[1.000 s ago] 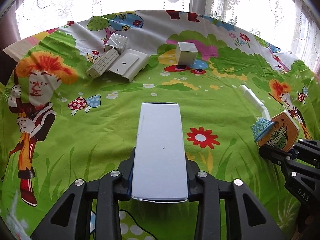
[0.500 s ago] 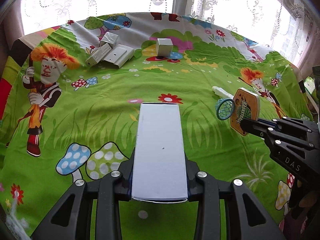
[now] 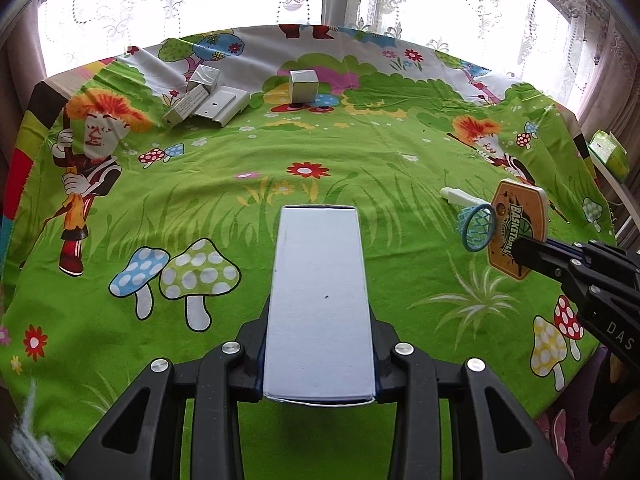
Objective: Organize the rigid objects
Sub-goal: 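Carry the white box and hoop toy over to the cardboard box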
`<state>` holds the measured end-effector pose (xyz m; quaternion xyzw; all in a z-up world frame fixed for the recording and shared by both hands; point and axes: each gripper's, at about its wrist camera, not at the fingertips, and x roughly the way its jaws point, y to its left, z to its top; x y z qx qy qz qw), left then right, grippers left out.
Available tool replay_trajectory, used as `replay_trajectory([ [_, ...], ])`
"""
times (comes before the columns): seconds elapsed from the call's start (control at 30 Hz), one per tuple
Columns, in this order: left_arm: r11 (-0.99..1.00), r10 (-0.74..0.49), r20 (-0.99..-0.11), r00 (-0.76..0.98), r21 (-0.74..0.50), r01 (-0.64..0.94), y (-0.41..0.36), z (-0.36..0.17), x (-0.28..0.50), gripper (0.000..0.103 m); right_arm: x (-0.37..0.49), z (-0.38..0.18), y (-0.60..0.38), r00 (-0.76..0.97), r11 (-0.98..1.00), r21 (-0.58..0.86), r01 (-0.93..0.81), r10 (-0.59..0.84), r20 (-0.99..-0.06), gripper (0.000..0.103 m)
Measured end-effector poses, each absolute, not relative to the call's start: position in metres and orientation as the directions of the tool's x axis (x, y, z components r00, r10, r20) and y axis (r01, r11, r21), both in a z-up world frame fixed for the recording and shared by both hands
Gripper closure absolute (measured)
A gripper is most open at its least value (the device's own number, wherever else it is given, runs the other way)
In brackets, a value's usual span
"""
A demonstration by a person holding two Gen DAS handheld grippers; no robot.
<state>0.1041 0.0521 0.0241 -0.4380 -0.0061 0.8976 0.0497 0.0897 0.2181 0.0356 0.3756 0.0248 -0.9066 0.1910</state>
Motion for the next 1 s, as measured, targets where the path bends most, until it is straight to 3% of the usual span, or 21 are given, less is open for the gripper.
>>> replay_trajectory([
  [1.0,-0.910,0.247,-0.804,-0.541,-0.001,-0.414,0.190,0.038,0.148,0.066,0.187,0.072,0.333,-0.752,-0.969,0.158,0.190,-0.247,-0.611,0.094],
])
